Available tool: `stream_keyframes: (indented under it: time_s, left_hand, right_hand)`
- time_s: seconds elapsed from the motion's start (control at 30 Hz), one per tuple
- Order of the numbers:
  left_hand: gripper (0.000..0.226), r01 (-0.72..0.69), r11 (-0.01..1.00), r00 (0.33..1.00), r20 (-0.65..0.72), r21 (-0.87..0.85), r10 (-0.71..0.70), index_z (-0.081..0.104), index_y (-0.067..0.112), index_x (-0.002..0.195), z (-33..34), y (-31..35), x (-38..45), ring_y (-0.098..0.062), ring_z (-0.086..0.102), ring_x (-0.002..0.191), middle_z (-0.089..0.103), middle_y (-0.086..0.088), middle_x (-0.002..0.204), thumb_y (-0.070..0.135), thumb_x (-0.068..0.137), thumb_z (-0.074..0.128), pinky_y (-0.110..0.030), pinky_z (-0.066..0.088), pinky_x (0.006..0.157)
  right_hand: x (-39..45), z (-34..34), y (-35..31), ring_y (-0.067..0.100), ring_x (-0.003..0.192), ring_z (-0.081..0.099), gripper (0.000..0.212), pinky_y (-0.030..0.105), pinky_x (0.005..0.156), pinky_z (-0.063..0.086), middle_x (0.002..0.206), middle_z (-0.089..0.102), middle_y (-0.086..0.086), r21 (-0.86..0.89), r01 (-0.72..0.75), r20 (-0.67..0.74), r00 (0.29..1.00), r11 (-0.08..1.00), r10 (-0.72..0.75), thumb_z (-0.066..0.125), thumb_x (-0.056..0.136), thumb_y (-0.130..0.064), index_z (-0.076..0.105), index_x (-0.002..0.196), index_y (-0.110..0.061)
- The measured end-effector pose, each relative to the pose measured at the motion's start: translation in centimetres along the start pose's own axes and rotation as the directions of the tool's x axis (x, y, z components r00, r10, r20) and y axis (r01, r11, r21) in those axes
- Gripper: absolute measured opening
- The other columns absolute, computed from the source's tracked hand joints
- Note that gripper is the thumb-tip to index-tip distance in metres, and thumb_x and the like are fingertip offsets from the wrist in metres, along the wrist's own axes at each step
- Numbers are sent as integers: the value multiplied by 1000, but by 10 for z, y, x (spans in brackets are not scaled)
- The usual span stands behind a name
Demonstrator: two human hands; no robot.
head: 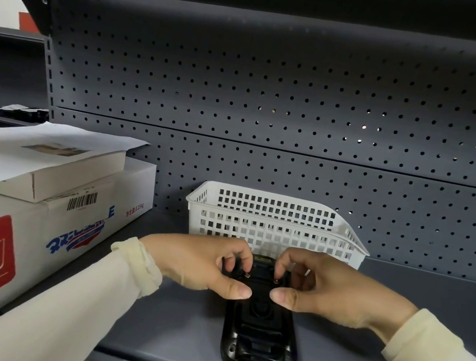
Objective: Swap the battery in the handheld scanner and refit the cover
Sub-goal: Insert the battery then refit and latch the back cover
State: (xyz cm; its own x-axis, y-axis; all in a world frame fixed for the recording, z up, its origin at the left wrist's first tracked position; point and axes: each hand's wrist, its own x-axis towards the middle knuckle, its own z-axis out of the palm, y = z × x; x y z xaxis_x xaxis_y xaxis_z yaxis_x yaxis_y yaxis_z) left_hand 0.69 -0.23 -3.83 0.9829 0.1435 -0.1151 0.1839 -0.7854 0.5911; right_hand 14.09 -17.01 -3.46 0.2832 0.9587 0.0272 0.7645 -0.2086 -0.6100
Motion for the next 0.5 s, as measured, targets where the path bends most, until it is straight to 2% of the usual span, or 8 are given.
stream_keyframes:
  time_s: [0.23, 0.37, 0.5]
  left_hand:
    - [20, -7, 999, 999, -41, -39, 6, 48, 31, 90, 2, 1, -1, -7, 43, 75, 46, 10, 88, 33, 81, 65, -18, 40, 68]
    - [20, -14, 996, 995, -96, -88, 6, 49, 31, 86, 6, 1, -2, -3, 44, 75, 47, 11, 85, 28, 80, 68, -14, 40, 68]
    - [19, -8, 994, 993, -118, -111, -6, 51, 29, 87, 7, 2, -2, -2, 45, 75, 49, 11, 83, 26, 79, 69, -11, 40, 69]
  right_hand:
    - [0, 3, 1, 8, 63, 40, 28, 17, 58, 36, 72, 49, -3, 32, -7, -22, 1000, 999, 8, 70, 76, -36, 57, 94, -18]
    - [0, 6, 3, 11, 65, 42, 27, 26, 63, 37, 73, 50, 1, 95, 12, -64, 998, 995, -6, 72, 75, -31, 59, 92, -13]
    - [-1, 9, 4, 11, 65, 44, 23, 27, 64, 38, 75, 52, 2, 120, 16, -91, 996, 993, -5, 73, 74, -31, 60, 88, -17]
